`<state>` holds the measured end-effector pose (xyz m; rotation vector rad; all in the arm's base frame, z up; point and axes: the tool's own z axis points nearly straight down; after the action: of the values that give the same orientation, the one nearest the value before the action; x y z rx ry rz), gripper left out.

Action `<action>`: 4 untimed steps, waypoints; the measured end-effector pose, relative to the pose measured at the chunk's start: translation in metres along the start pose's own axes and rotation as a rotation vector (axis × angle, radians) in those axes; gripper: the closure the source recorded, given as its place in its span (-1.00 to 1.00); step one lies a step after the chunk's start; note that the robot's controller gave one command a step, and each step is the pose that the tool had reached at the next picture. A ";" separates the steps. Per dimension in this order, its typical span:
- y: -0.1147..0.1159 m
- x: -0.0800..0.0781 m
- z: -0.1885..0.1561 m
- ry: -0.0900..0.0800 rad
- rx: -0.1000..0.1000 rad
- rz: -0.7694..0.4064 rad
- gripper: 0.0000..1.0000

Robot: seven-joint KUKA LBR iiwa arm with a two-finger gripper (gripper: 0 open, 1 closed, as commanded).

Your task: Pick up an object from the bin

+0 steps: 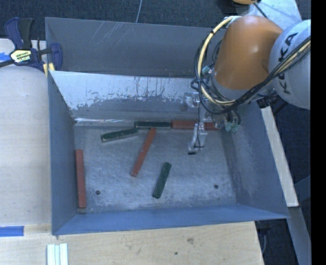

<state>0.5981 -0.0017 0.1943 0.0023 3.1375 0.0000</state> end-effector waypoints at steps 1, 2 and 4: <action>0.000 0.000 0.000 0.000 0.000 0.000 -1.00; 0.033 0.003 0.054 -0.006 0.001 -0.057 -1.00; 0.097 -0.026 0.121 -0.005 -0.001 -0.267 1.00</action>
Offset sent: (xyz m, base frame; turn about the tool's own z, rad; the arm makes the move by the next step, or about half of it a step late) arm -0.0083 0.0621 -0.1018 -0.1035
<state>0.6249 0.0952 0.0735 -0.4141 3.1052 0.0011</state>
